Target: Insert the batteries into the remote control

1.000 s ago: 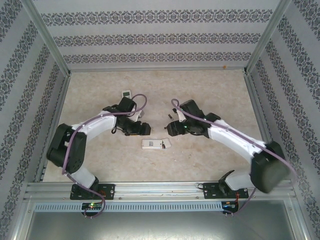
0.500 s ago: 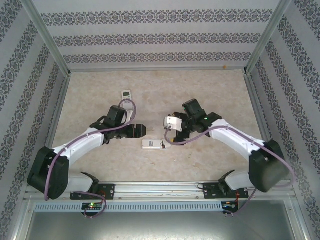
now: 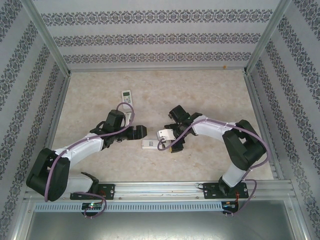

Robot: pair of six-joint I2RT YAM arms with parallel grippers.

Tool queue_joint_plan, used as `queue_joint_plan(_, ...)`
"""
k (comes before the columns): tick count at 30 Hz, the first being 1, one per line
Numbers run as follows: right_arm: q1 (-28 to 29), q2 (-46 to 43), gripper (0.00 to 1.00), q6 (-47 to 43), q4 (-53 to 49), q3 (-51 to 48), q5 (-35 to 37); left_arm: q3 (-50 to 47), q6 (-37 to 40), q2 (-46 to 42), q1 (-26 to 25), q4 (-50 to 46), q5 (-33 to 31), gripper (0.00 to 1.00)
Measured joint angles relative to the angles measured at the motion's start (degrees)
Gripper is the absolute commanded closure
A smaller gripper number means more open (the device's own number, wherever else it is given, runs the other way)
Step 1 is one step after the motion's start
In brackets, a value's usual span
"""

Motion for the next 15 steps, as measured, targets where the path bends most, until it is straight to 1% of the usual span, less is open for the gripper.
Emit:
queue_joint_plan(7,0.37,5.6,0.21,-2.4,-2.4,4.24,0.87,-0.66,-0.15,0.07,0.0,0.81,-0.07,0.09)
queue_joint_plan(9,0.5,6.23,0.23,-3.15,-3.89,5.35,1.11,-0.81,-0.15,0.07,0.0,0.9,-0.11,0.08)
queue_joint_plan(11,0.87,6.54,0.27,-3.8,-5.07,6.12,1.46,-1.07,-0.13,0.07,0.0,0.9,-0.31,0.08)
queue_joint_plan(15,2.1,8.02,0.3,-5.05,-7.56,7.69,2.51,-1.6,0.13,0.07,0.0,0.94,-1.11,0.06)
